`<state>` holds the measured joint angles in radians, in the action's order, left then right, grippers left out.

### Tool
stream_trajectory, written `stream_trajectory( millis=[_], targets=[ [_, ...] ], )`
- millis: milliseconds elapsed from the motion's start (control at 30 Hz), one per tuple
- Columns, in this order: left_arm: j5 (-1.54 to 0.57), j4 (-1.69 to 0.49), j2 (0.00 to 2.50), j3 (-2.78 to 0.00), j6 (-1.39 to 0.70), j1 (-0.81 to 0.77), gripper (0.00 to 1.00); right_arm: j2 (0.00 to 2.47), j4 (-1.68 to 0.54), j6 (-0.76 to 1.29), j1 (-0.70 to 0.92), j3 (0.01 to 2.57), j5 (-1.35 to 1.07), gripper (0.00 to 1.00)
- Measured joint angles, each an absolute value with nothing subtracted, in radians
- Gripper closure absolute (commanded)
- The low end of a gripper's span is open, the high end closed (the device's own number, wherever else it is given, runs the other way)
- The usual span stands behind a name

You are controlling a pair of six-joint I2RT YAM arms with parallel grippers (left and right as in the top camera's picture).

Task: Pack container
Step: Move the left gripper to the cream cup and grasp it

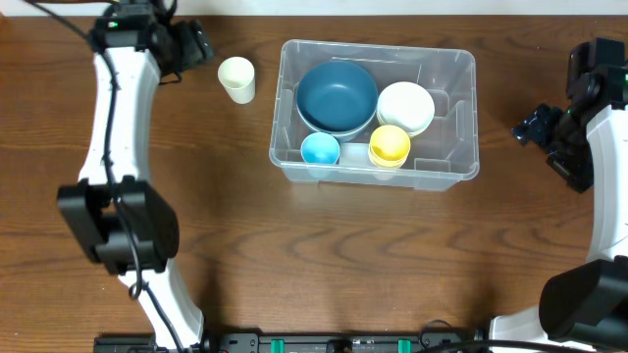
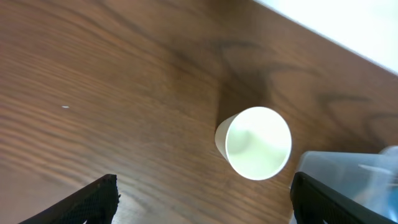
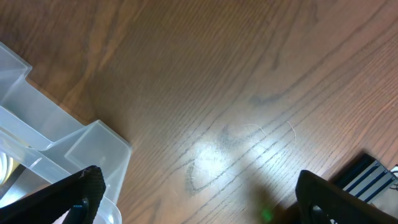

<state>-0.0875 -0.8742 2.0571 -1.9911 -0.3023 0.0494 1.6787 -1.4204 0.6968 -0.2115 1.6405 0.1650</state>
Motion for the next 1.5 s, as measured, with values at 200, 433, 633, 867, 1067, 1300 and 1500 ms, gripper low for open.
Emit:
stream_trajectory(
  millis=[200,433,633,867,1067,1300,1500],
  targets=[
    [-0.1,-0.852,2.155,-1.991,-0.287,0.03,0.12,1.679,-1.42,0.697,-0.212,1.641,0.165,0.01],
    [-0.102,-0.851,2.245,-1.991,-0.287,0.025,0.12,1.678,-1.42,0.697,-0.212,1.641,0.165,0.01],
    [-0.103,-0.852,2.285,-1.991,-0.287,0.025,0.12,1.678,-1.42,0.697,-0.212,1.641,0.165,0.01],
    [-0.104,-0.862,2.3,-1.99,-0.29,0.025,0.5,1.679,-1.42,0.697,-0.212,1.641,0.165,0.01],
    [-0.106,-0.879,2.302,-1.986,-0.281,0.025,0.94,1.678,-1.42,0.697,-0.211,1.641,0.165,0.01],
    [-0.134,-0.902,2.296,-1.987,-0.281,0.024,0.94,1.679,-1.42,0.697,-0.212,1.641,0.165,0.01],
    [-0.154,-0.917,2.26,-1.985,-0.28,0.024,0.94,1.678,-1.42,0.697,-0.212,1.641,0.165,0.01]
  ],
)
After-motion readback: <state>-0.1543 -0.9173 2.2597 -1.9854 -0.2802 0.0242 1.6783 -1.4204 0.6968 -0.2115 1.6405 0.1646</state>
